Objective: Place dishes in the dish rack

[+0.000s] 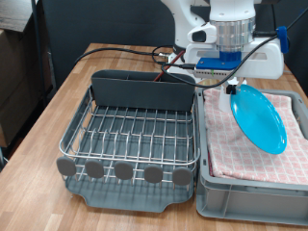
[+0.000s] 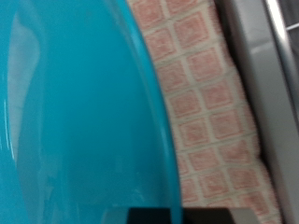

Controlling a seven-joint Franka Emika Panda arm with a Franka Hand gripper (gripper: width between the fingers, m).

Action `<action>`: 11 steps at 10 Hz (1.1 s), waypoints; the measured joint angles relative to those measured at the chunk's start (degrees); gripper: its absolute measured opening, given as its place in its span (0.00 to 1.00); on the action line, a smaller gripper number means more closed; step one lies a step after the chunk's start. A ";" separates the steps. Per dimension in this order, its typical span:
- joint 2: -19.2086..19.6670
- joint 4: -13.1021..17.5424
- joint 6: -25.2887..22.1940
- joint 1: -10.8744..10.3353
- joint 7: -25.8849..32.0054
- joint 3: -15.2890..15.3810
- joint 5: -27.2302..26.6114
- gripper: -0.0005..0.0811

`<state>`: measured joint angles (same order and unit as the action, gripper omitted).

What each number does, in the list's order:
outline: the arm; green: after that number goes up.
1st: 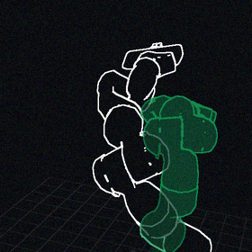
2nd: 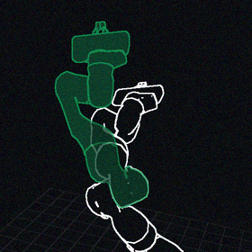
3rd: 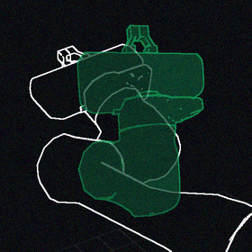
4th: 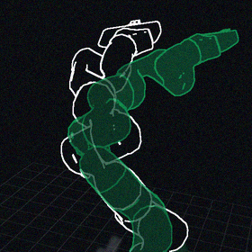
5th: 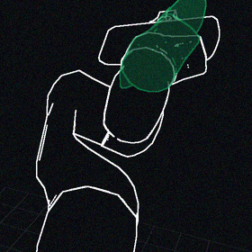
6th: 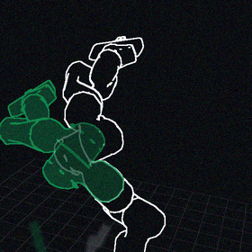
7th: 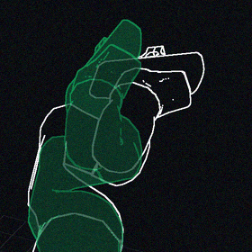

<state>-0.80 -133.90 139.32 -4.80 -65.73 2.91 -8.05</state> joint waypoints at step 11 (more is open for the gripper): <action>-4.40 9.29 -20.89 5.57 12.46 -9.49 23.30 0.03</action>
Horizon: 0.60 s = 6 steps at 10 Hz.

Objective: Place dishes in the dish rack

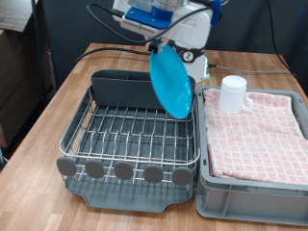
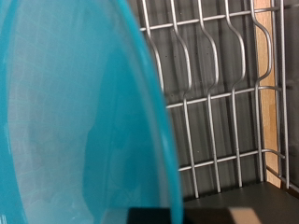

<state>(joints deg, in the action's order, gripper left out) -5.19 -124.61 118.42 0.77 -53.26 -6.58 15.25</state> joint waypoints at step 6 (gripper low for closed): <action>1.28 4.77 -5.35 -0.02 -0.41 0.49 5.75 0.03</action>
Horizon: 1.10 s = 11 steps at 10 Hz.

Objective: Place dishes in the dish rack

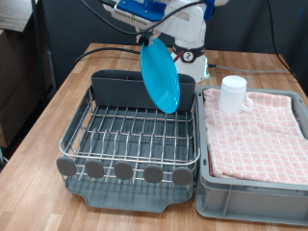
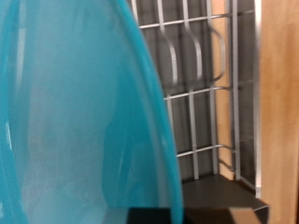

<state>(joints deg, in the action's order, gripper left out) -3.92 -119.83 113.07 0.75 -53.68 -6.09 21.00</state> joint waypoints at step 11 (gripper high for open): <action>1.62 1.85 7.81 1.64 15.00 -8.77 16.59 0.03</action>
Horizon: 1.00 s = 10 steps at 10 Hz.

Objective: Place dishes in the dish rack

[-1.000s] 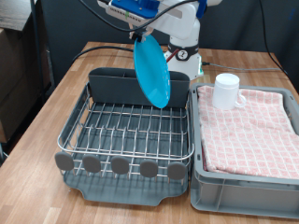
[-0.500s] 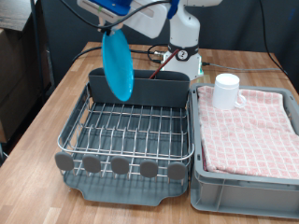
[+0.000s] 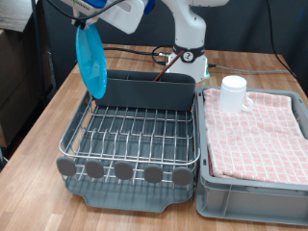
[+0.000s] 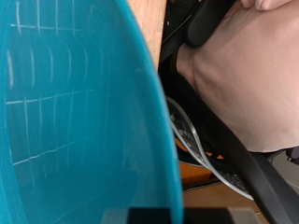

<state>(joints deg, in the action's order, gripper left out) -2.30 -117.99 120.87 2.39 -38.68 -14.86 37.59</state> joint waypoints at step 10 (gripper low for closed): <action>1.46 -1.88 5.12 -0.01 -0.30 -0.80 7.50 0.03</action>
<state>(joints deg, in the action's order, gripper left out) -0.84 -119.87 126.00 2.38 -38.97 -15.65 45.09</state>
